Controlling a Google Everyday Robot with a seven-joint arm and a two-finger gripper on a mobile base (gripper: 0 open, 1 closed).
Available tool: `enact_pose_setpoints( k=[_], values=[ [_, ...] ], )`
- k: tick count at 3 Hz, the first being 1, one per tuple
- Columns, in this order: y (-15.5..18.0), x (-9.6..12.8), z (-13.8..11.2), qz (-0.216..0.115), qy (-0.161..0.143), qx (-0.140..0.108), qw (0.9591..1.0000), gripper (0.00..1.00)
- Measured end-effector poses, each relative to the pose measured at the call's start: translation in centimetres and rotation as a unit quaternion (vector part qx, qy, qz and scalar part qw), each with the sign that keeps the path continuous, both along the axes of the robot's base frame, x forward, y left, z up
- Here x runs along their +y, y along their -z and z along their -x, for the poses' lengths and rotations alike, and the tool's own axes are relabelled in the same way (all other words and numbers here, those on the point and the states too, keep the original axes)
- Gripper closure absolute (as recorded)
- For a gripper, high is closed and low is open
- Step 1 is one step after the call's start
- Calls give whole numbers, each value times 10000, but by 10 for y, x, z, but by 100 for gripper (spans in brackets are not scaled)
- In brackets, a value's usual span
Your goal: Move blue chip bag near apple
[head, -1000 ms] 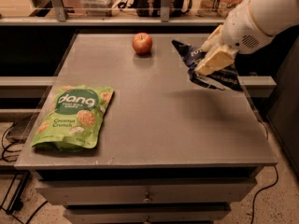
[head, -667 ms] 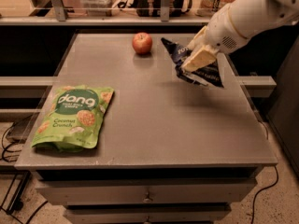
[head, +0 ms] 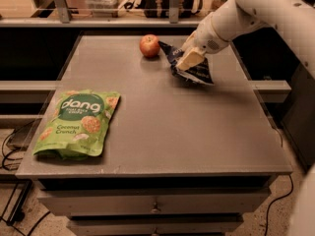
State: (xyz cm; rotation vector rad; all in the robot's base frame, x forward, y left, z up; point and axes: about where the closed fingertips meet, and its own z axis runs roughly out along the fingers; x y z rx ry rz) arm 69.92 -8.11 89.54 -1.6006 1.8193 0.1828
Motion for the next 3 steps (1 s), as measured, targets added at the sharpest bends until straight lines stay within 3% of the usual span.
enact_pose_setpoints(
  k=[2, 3],
  values=[
    [35, 12, -58, -9, 149, 91, 9998, 53],
    [37, 10, -63, -36, 219, 77, 9997, 31]
  ],
)
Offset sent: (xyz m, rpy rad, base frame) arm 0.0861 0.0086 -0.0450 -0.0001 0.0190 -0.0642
